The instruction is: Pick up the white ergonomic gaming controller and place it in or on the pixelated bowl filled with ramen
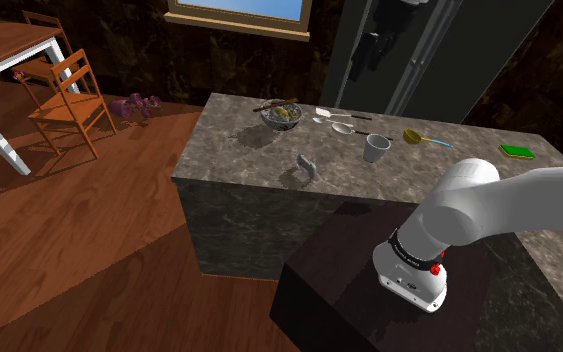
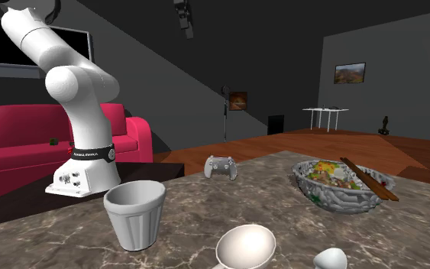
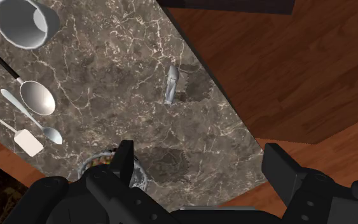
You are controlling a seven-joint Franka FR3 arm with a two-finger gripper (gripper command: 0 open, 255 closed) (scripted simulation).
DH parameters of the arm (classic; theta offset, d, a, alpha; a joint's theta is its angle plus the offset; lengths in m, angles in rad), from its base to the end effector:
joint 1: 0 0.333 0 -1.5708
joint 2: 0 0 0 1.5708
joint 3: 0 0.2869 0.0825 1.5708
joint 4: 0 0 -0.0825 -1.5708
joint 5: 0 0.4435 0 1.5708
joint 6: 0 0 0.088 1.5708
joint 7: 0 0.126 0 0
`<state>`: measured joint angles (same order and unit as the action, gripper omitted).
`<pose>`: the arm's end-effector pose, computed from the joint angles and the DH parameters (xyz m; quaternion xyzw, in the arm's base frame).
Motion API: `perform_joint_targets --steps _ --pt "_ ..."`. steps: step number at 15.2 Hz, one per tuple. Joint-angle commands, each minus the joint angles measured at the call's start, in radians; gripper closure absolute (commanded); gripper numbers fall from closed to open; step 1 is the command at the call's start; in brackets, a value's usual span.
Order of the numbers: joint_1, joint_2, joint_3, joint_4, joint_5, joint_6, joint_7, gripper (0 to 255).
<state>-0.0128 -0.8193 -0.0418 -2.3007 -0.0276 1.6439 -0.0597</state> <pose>0.3876 -0.0275 0.6005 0.9967 0.0078 0.0809 0.0027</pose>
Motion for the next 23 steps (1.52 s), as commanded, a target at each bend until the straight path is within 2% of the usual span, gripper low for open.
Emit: perform_joint_targets --steps 1,7,13,18,23 --pt "0.000 0.000 0.000 0.000 0.000 0.000 0.000 0" --pt "-0.011 0.007 -0.005 -0.198 -0.004 0.213 0.020 0" --pt "-0.022 0.079 -0.011 -0.354 -0.009 0.449 0.039 0" --pt "-0.030 0.197 -0.016 -0.447 -0.011 0.666 0.055 0" --pt "-0.035 0.375 -0.022 -0.497 -0.011 0.901 0.069 0"
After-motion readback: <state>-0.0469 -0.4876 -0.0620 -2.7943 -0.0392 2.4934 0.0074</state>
